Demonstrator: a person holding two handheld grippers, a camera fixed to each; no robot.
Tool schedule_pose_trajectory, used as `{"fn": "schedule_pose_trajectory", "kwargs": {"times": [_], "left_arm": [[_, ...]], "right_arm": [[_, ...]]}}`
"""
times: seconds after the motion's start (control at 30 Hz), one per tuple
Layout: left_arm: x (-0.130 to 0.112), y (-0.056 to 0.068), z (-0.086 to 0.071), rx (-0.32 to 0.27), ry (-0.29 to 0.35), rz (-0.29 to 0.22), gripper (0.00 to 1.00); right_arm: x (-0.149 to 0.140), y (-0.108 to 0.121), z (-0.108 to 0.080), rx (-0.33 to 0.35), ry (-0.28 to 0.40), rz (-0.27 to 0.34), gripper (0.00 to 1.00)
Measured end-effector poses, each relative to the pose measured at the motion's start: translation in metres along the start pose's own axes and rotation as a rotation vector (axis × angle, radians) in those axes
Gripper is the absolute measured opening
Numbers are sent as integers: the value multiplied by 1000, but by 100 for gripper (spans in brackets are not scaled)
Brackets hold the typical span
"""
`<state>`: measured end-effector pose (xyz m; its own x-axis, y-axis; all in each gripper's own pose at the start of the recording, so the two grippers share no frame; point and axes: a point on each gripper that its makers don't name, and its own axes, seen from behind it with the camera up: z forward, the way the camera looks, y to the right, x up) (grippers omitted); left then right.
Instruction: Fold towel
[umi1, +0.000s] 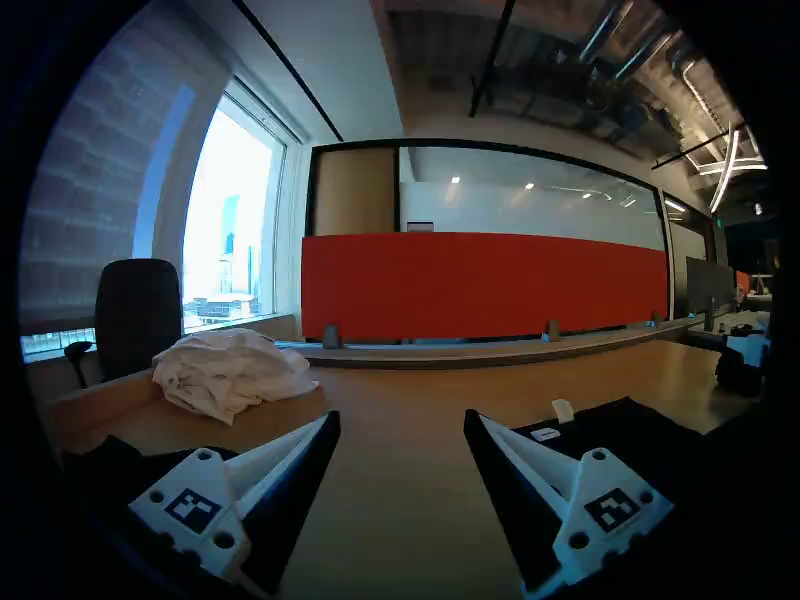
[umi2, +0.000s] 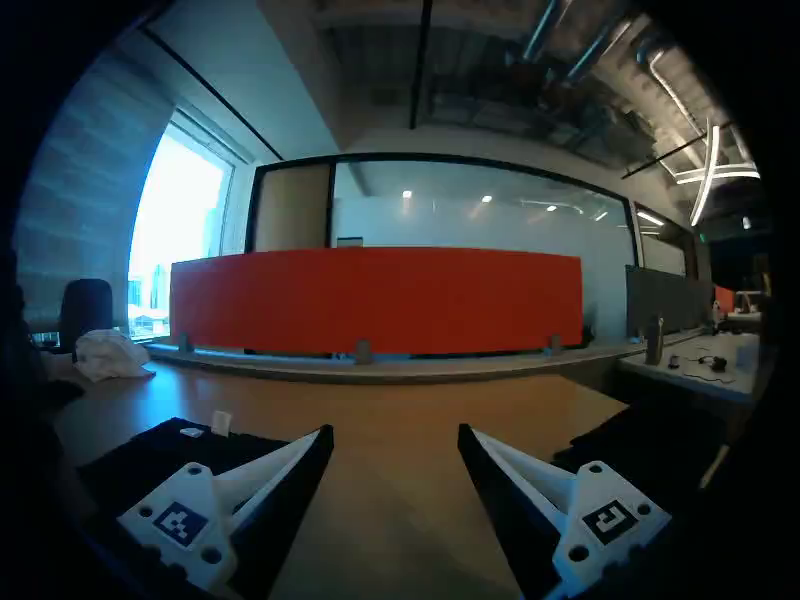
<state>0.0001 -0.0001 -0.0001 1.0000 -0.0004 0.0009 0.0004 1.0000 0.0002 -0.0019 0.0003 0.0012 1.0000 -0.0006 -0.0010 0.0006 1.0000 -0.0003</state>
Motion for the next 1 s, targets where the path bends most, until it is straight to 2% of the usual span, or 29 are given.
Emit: {"fn": "schedule_pose_trajectory", "kwargs": {"times": [0.17, 0.27, 0.47, 0.77, 1.0], "left_arm": [[-3, -1, 0, -2, -14, 0, 92], [1, -1, 0, -6, -27, 8, 92], [28, -5, 0, 2, -10, -3, 92], [83, -10, 0, 9, -24, -78, 92], [128, -7, 0, -5, -34, -38, 92]], "right_arm": [[3, 0, 1, -4, -4, 10, 96], [17, -1, 0, -3, 11, 26, 96], [40, -1, -1, -12, 2, -11, 96], [92, -6, -4, -13, -14, -22, 96], [138, -8, -8, -16, -17, -30, 96]]}}
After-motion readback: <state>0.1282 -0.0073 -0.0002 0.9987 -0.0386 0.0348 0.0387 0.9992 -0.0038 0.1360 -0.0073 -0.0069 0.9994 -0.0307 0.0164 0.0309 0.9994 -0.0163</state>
